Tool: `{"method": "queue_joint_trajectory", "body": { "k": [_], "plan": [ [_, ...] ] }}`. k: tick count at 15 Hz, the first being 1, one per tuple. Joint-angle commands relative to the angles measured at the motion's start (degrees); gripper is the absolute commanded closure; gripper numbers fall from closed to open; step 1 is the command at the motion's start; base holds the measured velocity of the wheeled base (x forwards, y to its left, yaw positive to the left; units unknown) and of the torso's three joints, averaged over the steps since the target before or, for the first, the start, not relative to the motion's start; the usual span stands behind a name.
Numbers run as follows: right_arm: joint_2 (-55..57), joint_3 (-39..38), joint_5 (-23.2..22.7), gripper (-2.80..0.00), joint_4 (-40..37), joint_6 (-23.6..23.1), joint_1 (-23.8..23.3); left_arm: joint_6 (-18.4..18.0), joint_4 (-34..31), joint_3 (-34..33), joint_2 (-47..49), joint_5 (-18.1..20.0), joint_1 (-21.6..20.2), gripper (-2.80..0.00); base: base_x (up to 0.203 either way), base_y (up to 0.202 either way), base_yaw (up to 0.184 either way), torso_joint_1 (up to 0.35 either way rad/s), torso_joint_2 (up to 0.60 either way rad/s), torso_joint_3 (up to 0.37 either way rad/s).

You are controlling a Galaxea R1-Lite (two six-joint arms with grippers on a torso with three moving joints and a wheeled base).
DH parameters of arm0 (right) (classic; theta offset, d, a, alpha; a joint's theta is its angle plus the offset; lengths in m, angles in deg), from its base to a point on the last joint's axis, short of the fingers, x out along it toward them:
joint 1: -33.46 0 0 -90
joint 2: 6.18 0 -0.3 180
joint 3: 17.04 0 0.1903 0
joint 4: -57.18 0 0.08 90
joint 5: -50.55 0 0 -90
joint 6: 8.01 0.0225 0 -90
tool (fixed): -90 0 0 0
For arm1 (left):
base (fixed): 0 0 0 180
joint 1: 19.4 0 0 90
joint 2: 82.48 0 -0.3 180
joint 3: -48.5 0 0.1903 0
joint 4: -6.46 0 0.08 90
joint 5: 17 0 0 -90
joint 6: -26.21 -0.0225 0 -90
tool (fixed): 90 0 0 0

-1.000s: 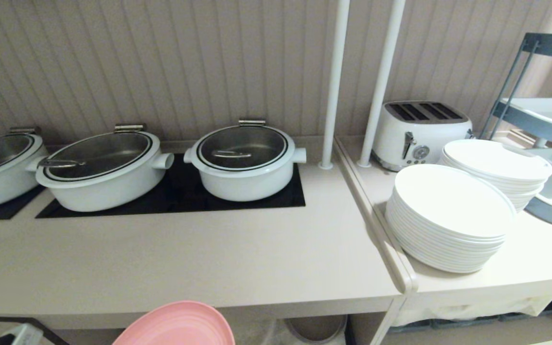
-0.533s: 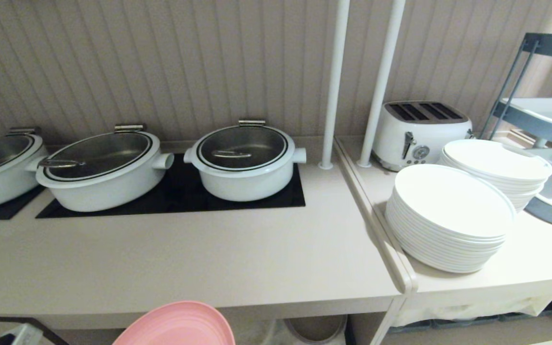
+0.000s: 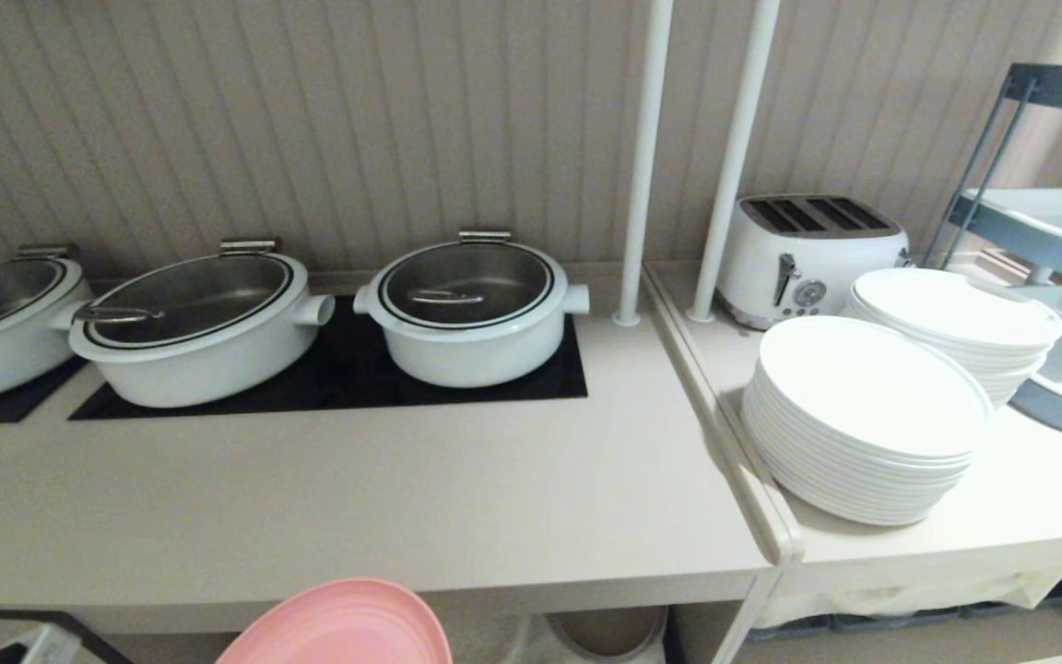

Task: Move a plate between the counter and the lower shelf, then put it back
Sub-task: Put the plate

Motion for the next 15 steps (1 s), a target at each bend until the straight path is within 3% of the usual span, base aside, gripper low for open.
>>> {"method": "queue_joint_trajectory", "body": {
  "k": [1,13,15],
  "plan": [
    [0.1,0.0,0.0,0.00,0.0,0.0,0.0,0.4,0.1,0.0,0.1,-0.1,0.0,0.00,0.000,0.000,0.000,0.000,0.00,0.000],
    [0.1,0.0,0.0,0.00,0.0,0.0,0.0,0.4,0.1,0.1,0.1,-0.1,0.0,0.00,0.000,0.000,0.000,0.000,0.00,0.000],
    [0.1,0.0,0.0,0.00,0.0,0.0,0.0,0.4,0.1,0.1,0.1,-0.1,0.0,0.00,0.005,0.116,-0.002,0.010,0.01,0.000]
  ]
}}
